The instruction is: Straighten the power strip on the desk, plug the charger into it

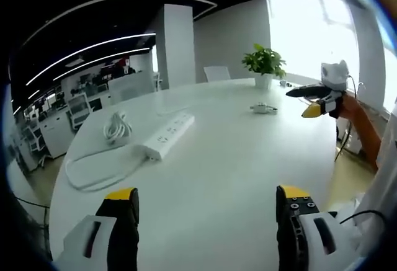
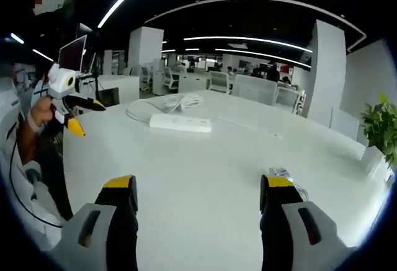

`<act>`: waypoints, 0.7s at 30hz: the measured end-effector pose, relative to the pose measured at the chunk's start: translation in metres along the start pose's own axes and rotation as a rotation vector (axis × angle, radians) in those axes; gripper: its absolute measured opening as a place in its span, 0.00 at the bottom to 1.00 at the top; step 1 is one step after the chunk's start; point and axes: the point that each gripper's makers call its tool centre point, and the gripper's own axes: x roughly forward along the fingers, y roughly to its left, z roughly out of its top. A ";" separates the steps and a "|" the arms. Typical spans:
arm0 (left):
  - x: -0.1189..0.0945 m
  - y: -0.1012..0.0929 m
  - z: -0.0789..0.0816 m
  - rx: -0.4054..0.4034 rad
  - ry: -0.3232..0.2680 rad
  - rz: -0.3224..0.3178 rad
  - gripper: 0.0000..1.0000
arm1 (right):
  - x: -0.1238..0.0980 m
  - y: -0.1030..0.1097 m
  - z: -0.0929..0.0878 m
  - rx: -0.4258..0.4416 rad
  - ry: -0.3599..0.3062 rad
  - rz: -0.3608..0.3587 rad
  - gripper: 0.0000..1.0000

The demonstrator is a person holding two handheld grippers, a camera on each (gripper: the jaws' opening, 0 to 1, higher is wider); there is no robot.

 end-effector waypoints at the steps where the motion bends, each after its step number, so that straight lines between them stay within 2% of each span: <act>1: 0.002 0.001 0.001 -0.003 -0.003 0.000 0.94 | 0.002 0.001 0.001 -0.006 0.002 0.007 0.80; 15: 0.028 0.020 0.020 0.037 -0.019 -0.009 0.96 | 0.032 0.009 0.018 -0.099 0.001 0.114 0.80; 17: 0.033 0.027 0.028 0.038 -0.058 0.012 0.95 | 0.035 0.010 0.018 -0.101 0.002 0.132 0.80; 21: 0.042 0.032 0.028 0.040 -0.036 0.010 0.95 | 0.043 0.010 0.017 -0.104 0.009 0.144 0.80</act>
